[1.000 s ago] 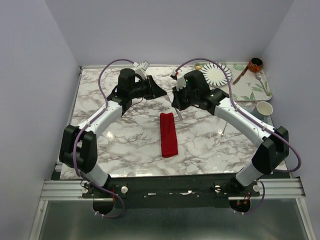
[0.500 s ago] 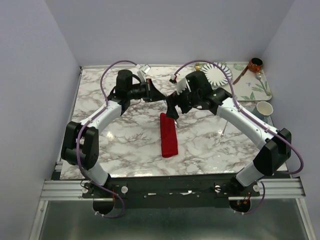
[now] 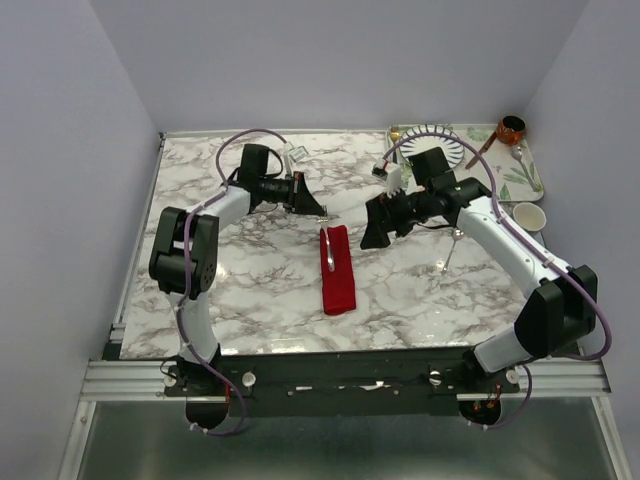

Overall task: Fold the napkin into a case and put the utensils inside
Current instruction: Insert the fork into the folded napkin.

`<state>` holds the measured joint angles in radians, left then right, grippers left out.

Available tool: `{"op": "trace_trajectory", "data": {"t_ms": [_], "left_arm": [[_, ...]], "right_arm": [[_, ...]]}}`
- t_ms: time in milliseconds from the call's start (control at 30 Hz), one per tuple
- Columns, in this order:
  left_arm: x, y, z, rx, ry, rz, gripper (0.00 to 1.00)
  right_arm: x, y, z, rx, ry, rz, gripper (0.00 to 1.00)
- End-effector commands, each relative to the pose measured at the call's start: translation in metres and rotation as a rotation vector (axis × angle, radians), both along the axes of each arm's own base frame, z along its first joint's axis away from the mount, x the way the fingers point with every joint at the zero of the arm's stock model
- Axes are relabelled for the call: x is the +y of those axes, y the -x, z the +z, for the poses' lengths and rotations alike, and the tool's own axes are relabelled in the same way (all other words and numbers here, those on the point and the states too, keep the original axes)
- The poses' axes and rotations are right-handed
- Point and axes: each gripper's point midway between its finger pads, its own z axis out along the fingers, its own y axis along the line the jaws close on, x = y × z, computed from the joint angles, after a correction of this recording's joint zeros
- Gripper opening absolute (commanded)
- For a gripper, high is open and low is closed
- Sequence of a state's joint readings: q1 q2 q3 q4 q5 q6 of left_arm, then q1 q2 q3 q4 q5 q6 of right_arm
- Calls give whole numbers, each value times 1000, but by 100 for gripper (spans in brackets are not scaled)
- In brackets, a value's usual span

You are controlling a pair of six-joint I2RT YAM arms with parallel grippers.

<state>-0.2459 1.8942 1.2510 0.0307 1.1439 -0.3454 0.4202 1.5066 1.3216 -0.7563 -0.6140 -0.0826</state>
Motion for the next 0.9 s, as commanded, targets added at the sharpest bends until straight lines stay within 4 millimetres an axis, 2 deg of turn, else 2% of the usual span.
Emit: {"op": "trace_trajectory", "data": {"t_ms": [0,200,433,667,867], "left_arm": [[7,-3,-24,-44,-59,-136,0],[7,-14,-41,-56,-85,-175,0],[0,-20,-48,-53,-64,-188,0],[-4,-33,-56,-47,-52,-128,0],[-16,-36,-59,-33,-35,-123,0]], "right_arm": [[-2,13,8,-12,-21,44,100],[-6,13,6,-13,-9,39,100],[-8,13,3,-12,4,40,100],[-9,14,1,-11,8,44,100],[-11,16,-1,-8,12,45,100]]}}
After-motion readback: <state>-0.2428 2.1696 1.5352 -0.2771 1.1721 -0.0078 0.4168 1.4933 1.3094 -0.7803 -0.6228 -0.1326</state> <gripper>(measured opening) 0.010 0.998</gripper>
